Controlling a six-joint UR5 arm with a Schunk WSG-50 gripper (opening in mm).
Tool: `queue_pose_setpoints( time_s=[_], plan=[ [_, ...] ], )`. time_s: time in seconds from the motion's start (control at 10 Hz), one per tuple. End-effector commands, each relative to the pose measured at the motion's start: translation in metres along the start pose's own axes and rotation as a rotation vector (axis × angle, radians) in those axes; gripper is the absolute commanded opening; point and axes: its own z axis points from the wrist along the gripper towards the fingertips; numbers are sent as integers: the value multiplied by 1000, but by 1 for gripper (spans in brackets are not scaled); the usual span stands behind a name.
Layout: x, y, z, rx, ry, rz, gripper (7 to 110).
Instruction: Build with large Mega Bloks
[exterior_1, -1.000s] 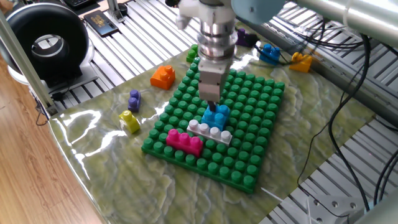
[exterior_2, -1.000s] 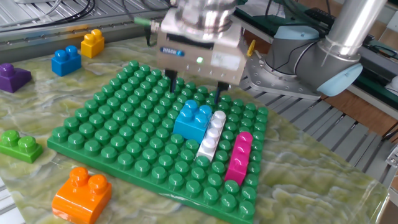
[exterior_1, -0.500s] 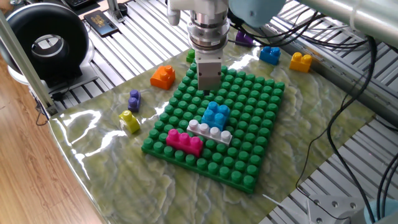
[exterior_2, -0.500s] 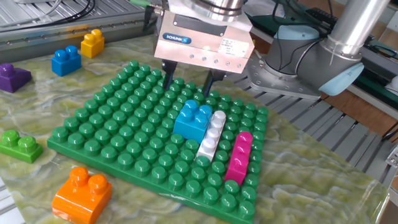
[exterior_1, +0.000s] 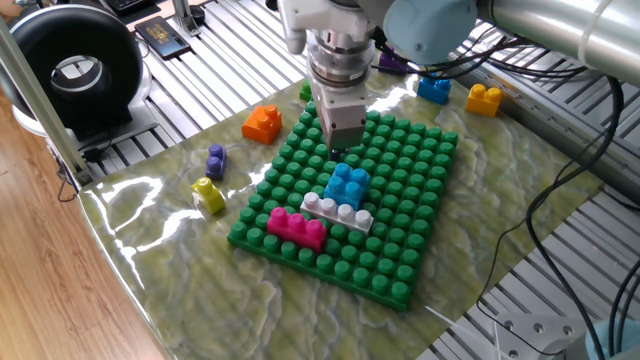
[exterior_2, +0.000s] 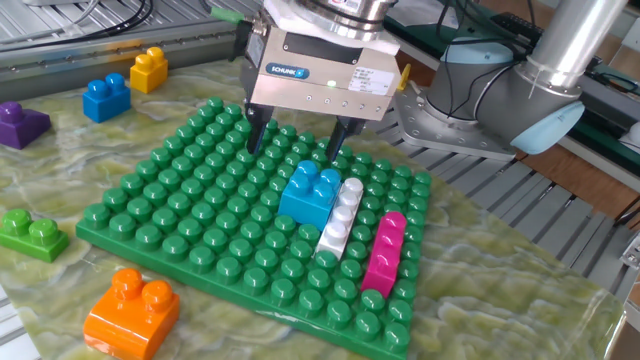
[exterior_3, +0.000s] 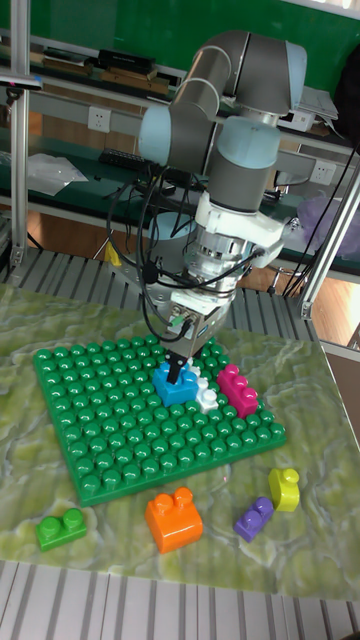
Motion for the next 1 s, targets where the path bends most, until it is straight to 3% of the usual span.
queue_pose_setpoints(
  time_s=[0.0, 0.1, 0.2, 0.4, 0.6, 0.7, 0.9],
  plan=[
    [1, -4, 1, 16, 15, 32, 66],
    [8, -9, 1, 37, 42, 23, 66],
    [8, -6, 1, 25, 43, 24, 66],
    [8, -12, 1, 48, 42, 38, 66],
    [6, -3, 1, 14, 34, 38, 66],
    [8, -7, 1, 28, 43, 57, 66],
    [17, 9, 1, 0, 57, 23, 66]
  ],
)
